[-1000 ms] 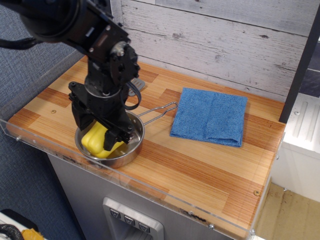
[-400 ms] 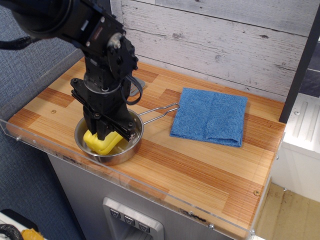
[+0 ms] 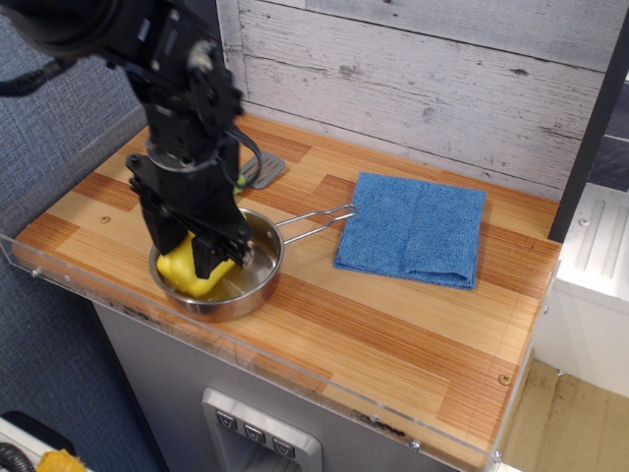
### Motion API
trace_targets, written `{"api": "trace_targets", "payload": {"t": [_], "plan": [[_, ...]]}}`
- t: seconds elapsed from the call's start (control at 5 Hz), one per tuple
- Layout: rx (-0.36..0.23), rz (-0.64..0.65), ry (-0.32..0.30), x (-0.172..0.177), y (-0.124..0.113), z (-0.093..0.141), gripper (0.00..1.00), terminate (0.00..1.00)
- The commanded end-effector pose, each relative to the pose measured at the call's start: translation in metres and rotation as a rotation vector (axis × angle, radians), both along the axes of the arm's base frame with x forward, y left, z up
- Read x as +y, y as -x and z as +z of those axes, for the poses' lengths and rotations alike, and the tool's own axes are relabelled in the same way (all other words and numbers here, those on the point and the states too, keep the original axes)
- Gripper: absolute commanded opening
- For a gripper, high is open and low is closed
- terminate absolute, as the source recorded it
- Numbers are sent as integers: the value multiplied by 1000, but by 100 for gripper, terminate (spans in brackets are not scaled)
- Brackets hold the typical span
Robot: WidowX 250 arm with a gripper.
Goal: Move capsicum out of pan and place it on the table.
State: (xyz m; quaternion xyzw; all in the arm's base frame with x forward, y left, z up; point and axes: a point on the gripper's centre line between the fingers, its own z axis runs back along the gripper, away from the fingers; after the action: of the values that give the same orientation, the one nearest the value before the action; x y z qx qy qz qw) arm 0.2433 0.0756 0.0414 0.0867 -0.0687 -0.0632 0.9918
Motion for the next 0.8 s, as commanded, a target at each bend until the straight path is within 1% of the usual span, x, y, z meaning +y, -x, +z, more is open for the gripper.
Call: {"api": "trace_targets", "payload": {"t": [0.0,0.2,0.4,0.6], "plan": [[43,-32,27,10,-13,-8,100,0],[53,-40,47,14,-15,-13,100,0],[26,-45,30,15,-15,-12,0,0],[23,-66,39,12,-19,-10,0,0]]}}
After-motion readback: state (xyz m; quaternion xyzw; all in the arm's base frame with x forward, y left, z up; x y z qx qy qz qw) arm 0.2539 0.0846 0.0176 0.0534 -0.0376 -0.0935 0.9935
